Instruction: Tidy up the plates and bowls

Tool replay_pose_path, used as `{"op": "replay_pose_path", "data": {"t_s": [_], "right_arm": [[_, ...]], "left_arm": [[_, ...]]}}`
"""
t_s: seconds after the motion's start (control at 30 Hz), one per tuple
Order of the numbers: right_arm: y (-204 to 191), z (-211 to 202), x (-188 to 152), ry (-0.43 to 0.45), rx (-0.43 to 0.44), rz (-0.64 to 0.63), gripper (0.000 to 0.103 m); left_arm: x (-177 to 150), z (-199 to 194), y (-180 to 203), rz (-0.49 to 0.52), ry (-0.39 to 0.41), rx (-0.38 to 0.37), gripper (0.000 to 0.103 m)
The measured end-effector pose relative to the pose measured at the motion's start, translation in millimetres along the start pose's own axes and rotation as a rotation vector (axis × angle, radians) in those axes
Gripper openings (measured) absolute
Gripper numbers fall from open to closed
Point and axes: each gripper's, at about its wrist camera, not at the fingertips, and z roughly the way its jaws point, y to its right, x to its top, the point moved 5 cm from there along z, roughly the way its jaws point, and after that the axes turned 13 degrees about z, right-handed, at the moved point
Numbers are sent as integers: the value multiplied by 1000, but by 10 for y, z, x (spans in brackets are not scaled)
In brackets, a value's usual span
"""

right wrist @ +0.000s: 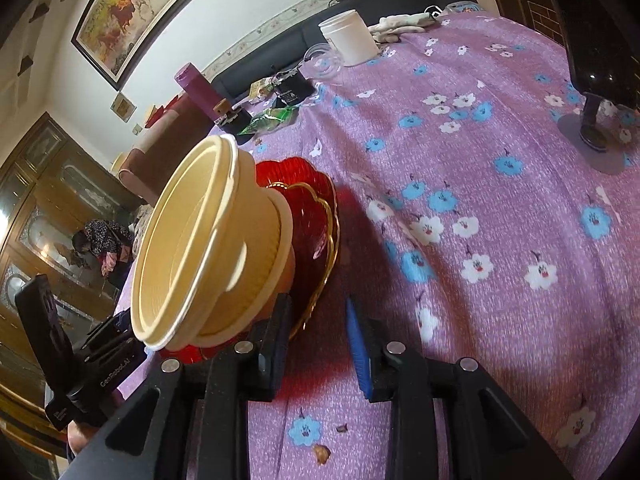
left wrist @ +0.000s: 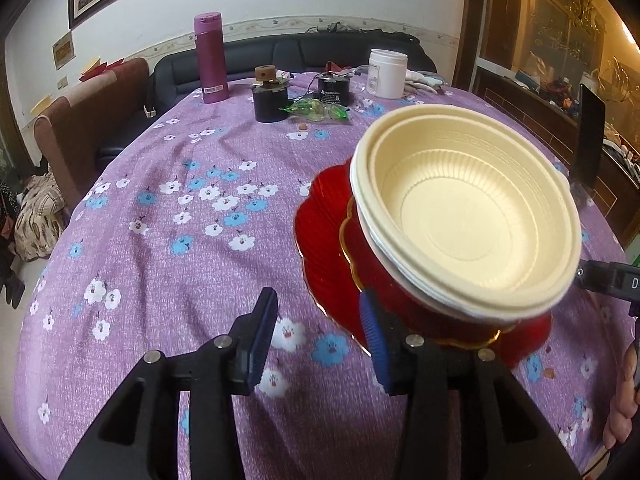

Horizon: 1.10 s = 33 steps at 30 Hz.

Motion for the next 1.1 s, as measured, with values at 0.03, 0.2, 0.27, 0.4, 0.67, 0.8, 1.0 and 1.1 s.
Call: {"op": "replay_pose_path", "data": {"t_s": [0.03,0.2,0.27,0.4,0.67,0.8,1.0,1.1], "right_arm": [[2,-11,-14,0,0,0,30],[1,-59,-62,6,2,-1,35],[3,-75,-93,10,2,-2,38],[-8,-116,-170,19,3,-14,45],[11,-118,-433,21,-29,-65,49],[34,-122,-515,42,-53,-94,49],[-59,-287,-548,165,-79,-167,78],[-98,-330,-578,213,-112,-191,90]], "left_arm": [[-14,-18,5,0,2,0,42],[-59,-111,41,6,20,9,48],[-73,-153,61,10,29,18,50],[-125,-255,135,24,49,32,55],[-242,-401,288,46,91,69,67],[-300,-404,341,48,109,69,78],[-334,-417,390,74,116,169,103],[-344,-327,386,89,55,232,103]]}}
